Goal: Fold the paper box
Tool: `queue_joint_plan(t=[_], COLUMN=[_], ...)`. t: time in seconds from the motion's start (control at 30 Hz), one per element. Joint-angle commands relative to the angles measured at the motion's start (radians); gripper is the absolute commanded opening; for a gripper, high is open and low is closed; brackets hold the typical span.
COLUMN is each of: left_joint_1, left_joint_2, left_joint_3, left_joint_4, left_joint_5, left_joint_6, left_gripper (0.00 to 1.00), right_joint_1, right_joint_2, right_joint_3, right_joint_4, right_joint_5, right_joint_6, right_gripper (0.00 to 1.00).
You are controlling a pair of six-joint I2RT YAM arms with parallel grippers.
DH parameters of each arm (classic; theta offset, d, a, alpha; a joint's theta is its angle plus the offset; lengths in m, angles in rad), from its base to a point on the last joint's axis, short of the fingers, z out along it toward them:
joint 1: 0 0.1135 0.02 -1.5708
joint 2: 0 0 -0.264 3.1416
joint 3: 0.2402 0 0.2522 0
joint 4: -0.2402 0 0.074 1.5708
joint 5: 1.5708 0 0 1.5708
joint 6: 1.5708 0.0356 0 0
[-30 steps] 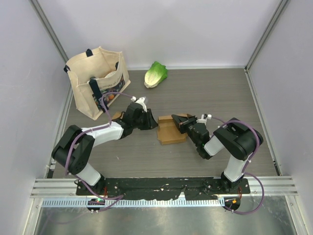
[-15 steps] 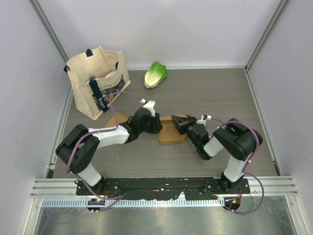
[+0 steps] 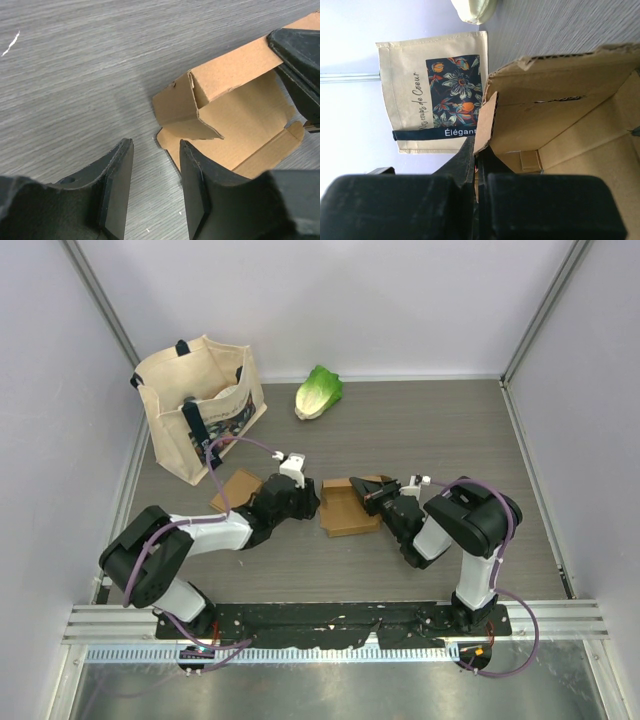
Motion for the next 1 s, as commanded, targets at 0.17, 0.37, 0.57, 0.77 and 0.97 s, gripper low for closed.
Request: queue_joint_plan(t=[0.17,0.37,0.57,0.77,0.97], left_joint_1=[-0.007,-0.058,-0.129,-0.170,-0.216], left_joint_2=[0.052,0.089,0.152,0.214,0.363], left_joint_3=[0.087,0.116,0.152,0.213,0.412], left_joint_4=[0.112,0.143,0.192,0.169,-0.168], left_joint_5=[-0.021,-0.111,-0.318,-0.508,-0.884], left_joint_6=[0.142,0.195,0.212,0.203,0.075], left_gripper=[0.47,0.45,0.37,0.20,0.00], right_joint_1=[0.010,0.010,0.011,0.023,0.069], right_joint_2=[0.019,0.013,0.007,-0.013,-0.012], right_joint_3=[-0.022,-0.016,-0.010,0.005,-0.021], right_joint_4=[0.028,0.014,-0.001,-0.043,-0.014], right_joint_5=[0.000,0.006,0.002,0.009,0.086], right_joint_6=[-0.056,-0.017,0.029,0.064,0.165], right_gripper=[0.01,0.01,0.01,0.01,0.01])
